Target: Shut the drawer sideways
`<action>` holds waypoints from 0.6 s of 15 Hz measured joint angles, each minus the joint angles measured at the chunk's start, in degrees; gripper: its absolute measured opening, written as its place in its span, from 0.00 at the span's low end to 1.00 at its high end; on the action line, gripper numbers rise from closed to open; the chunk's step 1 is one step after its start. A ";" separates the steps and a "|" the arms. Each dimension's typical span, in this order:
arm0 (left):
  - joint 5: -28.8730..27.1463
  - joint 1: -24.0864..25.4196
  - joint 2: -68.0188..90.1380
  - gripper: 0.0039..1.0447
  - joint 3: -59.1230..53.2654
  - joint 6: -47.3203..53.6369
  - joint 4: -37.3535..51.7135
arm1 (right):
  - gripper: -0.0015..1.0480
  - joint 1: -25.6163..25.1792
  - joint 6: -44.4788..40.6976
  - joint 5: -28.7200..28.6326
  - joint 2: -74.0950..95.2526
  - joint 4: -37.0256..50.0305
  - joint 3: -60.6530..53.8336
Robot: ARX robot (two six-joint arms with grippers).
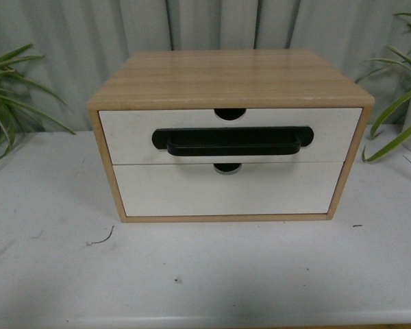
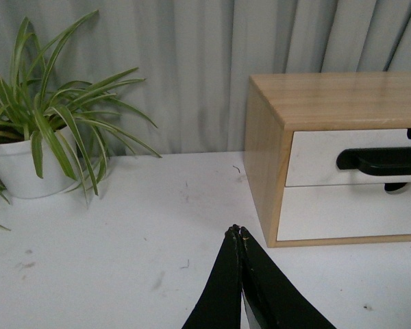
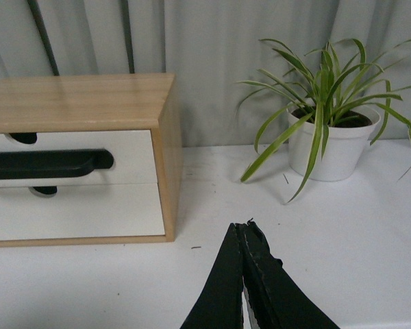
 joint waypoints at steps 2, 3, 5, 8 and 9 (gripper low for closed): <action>-0.09 0.00 0.00 0.01 0.00 0.00 0.04 | 0.02 0.02 0.00 0.00 0.02 0.35 0.00; -0.09 0.00 0.00 0.01 0.00 0.00 0.09 | 0.02 0.02 0.00 0.00 0.04 0.35 0.00; -0.07 0.00 0.00 0.01 0.00 0.00 0.07 | 0.02 0.02 0.00 0.00 0.04 0.33 0.00; -0.07 0.00 0.00 0.38 0.00 0.00 0.07 | 0.35 0.02 0.00 0.00 0.04 0.33 0.00; -0.07 0.00 0.00 0.55 0.00 0.00 0.07 | 0.52 0.02 0.00 0.00 0.04 0.33 0.00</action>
